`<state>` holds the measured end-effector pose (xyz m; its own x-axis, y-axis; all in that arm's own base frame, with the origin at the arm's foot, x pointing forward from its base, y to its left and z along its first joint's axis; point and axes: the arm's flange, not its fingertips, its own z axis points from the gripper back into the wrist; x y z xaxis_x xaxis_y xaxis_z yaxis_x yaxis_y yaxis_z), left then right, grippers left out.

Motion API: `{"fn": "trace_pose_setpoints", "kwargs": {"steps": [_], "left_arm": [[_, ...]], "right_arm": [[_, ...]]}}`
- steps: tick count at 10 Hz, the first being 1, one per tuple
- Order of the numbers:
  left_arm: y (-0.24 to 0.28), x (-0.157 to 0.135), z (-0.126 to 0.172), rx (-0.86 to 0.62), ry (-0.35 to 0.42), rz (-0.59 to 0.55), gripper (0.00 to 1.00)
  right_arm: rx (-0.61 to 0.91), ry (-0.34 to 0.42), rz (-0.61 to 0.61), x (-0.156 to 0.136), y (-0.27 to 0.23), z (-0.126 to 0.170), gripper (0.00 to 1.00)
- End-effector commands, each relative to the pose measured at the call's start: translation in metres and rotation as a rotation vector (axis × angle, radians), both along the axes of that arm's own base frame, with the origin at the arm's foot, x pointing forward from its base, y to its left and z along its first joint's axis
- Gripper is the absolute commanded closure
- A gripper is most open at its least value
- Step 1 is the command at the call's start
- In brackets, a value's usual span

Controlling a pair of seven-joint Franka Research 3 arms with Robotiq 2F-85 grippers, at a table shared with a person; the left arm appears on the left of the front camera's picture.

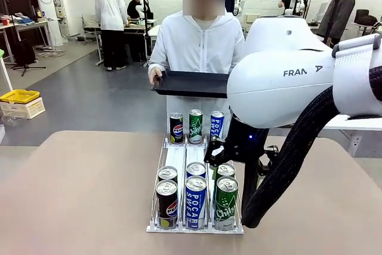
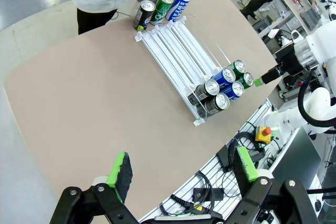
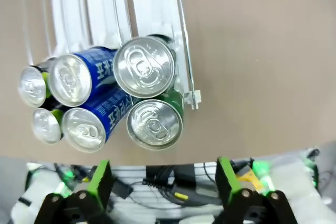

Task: Retrieve and hand over the desired beverage to the person.
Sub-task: Pick up a can of the same type that the person held from the Automatic Can Dispenser.

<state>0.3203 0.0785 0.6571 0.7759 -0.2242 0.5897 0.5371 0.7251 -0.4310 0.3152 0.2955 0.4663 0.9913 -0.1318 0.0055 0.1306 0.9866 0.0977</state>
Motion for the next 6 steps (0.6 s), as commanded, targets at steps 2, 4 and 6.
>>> {"fn": "trace_pose_setpoints", "kwargs": {"steps": [2, 4, 6], "left_arm": [[0.001, 0.000, 0.001, -0.012, -0.014, -0.021, 0.00], [0.001, 0.000, 0.001, -0.012, -0.014, -0.021, 0.00], [0.001, 0.000, 0.001, -0.012, -0.014, -0.021, 0.00]], "right_arm": [[-0.029, -0.025, 0.071, 0.002, -0.001, 0.004, 0.00], [-0.009, -0.013, 0.037, 0.001, 0.000, 0.003, 0.00], [-0.054, -0.038, 0.173, 0.004, 0.003, -0.010, 0.00]]}}
